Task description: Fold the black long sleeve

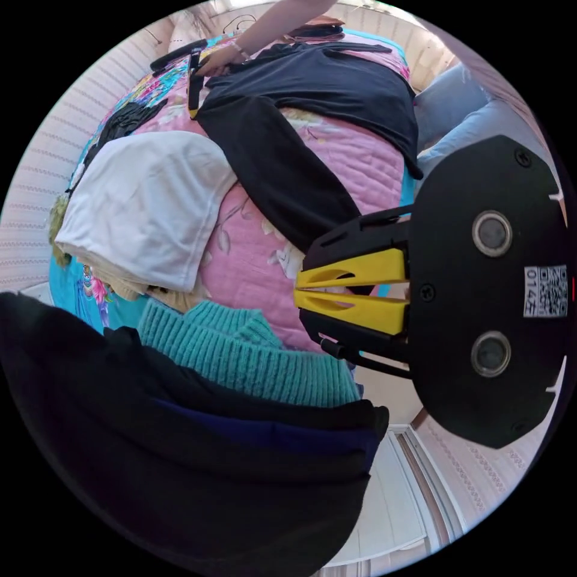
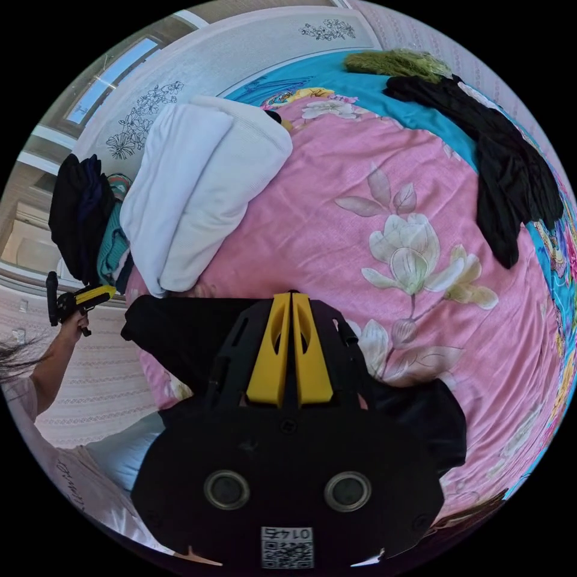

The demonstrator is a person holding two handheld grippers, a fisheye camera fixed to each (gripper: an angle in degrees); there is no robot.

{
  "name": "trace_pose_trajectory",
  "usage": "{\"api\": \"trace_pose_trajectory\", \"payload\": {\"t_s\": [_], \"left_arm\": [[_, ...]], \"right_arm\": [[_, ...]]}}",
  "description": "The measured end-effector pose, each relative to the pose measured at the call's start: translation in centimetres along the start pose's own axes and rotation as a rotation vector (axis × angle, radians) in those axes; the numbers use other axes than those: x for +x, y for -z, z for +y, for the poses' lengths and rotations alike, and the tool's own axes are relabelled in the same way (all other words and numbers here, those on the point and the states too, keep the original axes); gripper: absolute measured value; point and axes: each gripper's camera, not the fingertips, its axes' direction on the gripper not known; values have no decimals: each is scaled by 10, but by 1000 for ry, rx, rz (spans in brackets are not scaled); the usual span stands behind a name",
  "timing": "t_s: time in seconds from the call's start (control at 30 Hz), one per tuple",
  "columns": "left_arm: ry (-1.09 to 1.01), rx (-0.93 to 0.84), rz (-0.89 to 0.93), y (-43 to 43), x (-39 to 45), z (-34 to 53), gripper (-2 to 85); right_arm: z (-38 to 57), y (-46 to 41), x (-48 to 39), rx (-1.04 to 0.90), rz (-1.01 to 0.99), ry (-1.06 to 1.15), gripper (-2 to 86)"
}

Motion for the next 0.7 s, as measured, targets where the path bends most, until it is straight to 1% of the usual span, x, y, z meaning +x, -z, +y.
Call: {"api": "trace_pose_trajectory", "payload": {"t_s": [0.1,0.23,0.27,0.33,0.43,0.53,0.6,0.7], "left_arm": [[48,-4,-11,11,5,25,1],[223,-35,33,0,-5,69,14],[291,-30,54,-7,-14,76,17],[350,-9,102,-19,-27,78,25],[372,-30,126,-43,-39,71,33],[296,-84,103,-58,-34,62,7],[307,-39,95,-50,-37,62,-3],[365,59,67,-33,-51,64,-8]], "right_arm": [[3,-5,3,1,-10,-6,-1],[5,-6,7,0,-34,-21,-1],[6,-6,6,-3,-32,-19,0],[7,-6,5,-11,-27,-11,1],[15,4,6,10,-46,-18,7],[41,30,0,140,-102,-34,14],[70,43,-25,204,-85,22,17],[97,37,-66,169,-104,151,21]]}}
